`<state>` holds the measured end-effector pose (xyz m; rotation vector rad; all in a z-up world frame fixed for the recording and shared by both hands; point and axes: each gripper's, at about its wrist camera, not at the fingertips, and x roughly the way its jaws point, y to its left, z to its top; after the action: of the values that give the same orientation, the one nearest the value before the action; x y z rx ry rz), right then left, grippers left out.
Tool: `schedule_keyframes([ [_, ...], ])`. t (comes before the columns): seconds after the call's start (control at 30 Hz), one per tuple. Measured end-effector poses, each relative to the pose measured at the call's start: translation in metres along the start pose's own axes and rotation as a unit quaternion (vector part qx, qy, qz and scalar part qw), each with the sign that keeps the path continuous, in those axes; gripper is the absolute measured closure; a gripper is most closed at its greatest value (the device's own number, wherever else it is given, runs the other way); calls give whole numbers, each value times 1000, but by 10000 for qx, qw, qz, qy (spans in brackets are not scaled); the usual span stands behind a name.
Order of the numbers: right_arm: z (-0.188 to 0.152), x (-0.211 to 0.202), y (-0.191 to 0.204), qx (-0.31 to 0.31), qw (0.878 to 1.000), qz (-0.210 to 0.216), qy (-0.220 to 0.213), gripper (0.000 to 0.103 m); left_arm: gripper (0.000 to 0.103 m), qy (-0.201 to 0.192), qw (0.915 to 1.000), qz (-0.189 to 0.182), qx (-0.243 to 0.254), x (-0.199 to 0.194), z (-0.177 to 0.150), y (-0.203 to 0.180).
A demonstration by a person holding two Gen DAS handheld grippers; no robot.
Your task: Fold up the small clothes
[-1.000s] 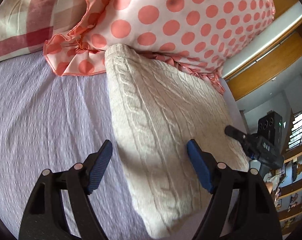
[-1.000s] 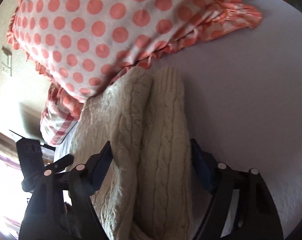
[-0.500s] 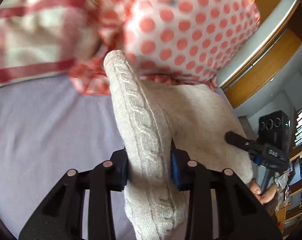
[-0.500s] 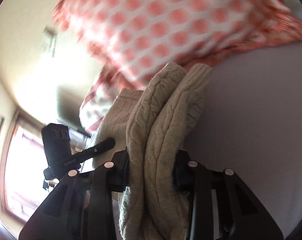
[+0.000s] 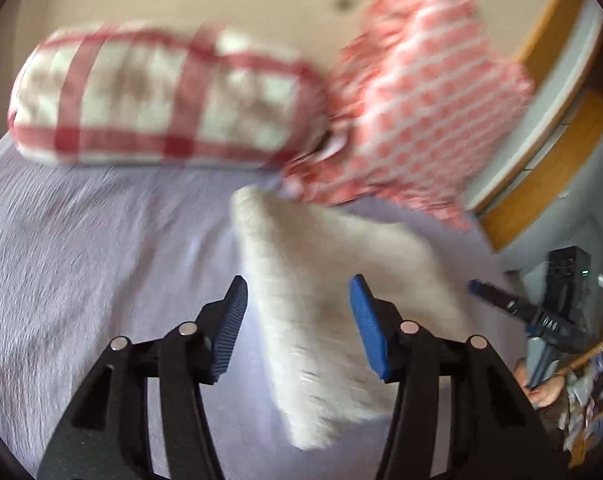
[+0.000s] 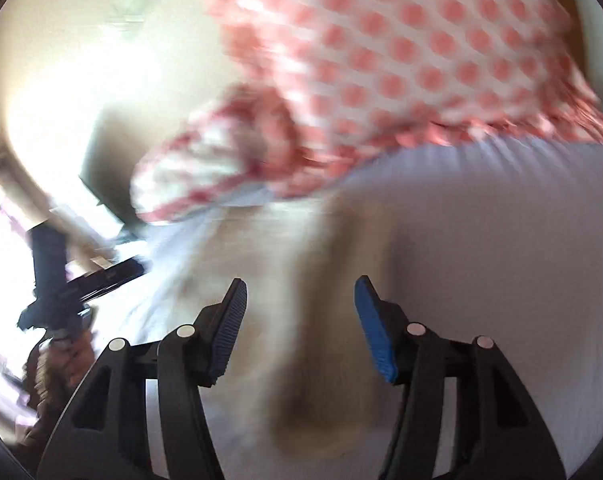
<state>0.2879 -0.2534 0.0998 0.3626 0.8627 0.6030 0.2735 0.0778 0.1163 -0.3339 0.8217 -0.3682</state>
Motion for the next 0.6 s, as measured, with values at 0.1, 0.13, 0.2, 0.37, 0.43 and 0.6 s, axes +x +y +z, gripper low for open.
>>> schedule_keyframes([
  [0.1,-20,7,42,-459,9975,393,360,45,46,134,9991,-255,311,2,-13,-27],
  [0.13,-29,14,49,-547,9965,346,521,43,45,312,9983,-301,389,11,-20,-32],
  [0.2,-38,33,42,-465,9955,-268,776,40,45,715,9964,-70,441,37,-33,-34],
  [0.37,-45,31,2,606,9963,114,594,44,44,703,9928,568,783,57,-49,-53],
  [0.43,-48,12,11,522,9981,-82,331,26,38,479,9938,579,821,34,-55,-59],
  [0.6,-78,-31,43,58,9922,-1206,-306,1,10,140,9897,1186,794,-19,-103,-62],
])
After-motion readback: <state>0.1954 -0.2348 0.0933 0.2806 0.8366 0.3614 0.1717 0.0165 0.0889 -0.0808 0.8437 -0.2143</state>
